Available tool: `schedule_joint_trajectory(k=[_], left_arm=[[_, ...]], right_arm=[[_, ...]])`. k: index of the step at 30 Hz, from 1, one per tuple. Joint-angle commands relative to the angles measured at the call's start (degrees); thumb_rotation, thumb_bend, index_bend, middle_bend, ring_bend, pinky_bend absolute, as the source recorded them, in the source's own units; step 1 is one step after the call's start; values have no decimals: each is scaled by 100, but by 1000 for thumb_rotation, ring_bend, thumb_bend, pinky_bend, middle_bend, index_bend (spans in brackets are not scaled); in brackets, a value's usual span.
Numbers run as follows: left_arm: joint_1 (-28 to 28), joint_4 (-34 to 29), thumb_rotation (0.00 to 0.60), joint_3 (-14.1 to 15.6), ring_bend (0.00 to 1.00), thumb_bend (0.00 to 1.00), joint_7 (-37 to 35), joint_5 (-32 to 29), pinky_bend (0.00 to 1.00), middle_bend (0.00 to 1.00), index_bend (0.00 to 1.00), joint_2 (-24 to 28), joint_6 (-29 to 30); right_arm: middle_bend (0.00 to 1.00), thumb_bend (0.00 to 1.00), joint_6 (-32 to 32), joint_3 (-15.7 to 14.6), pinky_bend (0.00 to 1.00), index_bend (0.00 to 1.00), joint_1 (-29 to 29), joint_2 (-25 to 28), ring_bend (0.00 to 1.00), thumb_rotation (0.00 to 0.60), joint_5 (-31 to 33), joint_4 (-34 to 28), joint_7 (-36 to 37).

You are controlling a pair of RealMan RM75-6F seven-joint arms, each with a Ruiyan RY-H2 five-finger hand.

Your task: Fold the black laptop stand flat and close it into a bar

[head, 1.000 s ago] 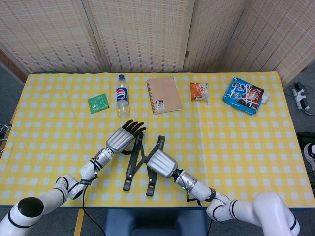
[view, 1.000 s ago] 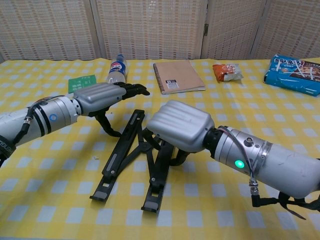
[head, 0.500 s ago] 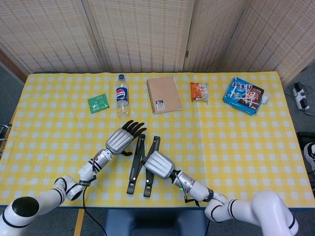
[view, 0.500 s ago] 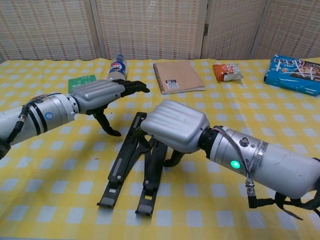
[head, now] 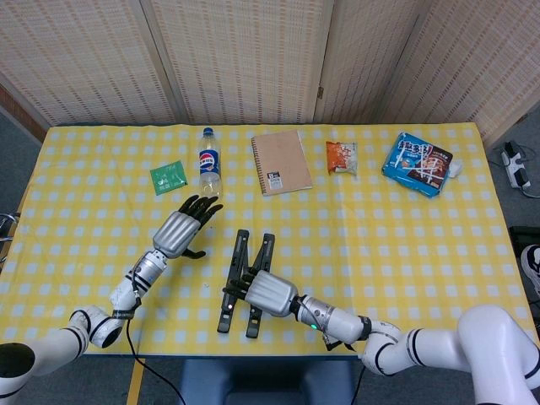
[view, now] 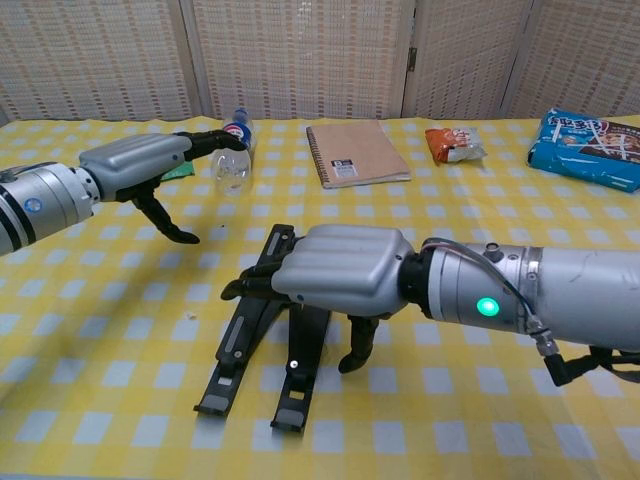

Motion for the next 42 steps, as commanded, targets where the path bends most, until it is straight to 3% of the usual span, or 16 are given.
schedule_joint_trajectory(k=[1, 15, 23, 32, 40, 42], left_arm=[[82, -106, 600, -7, 0, 134, 36, -33, 0, 17, 0, 92, 54], [302, -214, 600, -39, 0, 134, -21, -134, 0, 11, 0, 295, 103], [346, -166, 600, -62, 0, 134, -55, -144, 0, 9, 0, 310, 80], [408, -157, 600, -64, 0, 134, -67, -128, 0, 9, 0, 333, 109], [433, -143, 600, -88, 0, 134, -92, -125, 0, 9, 0, 348, 114], [433, -155, 600, -96, 0, 134, -75, -123, 0, 9, 0, 354, 115]], right_arm=[[70, 81, -419, 71, 78, 0, 325, 132, 130, 600, 222, -145, -162], [110, 93, -938, 141, 47, 0, 752, -90, 121, 600, 515, 238, -430], [157, 243, -1100, 208, 47, 7, 946, -165, 128, 600, 717, 355, -384], [287, 367, -1149, 247, 53, 223, 1155, -315, 191, 600, 805, 556, -408], [470, 441, -821, 132, 69, 510, 1113, -280, 304, 600, 564, 609, -212], [477, 448, -762, 82, 72, 524, 1102, -253, 313, 600, 491, 613, -156]])
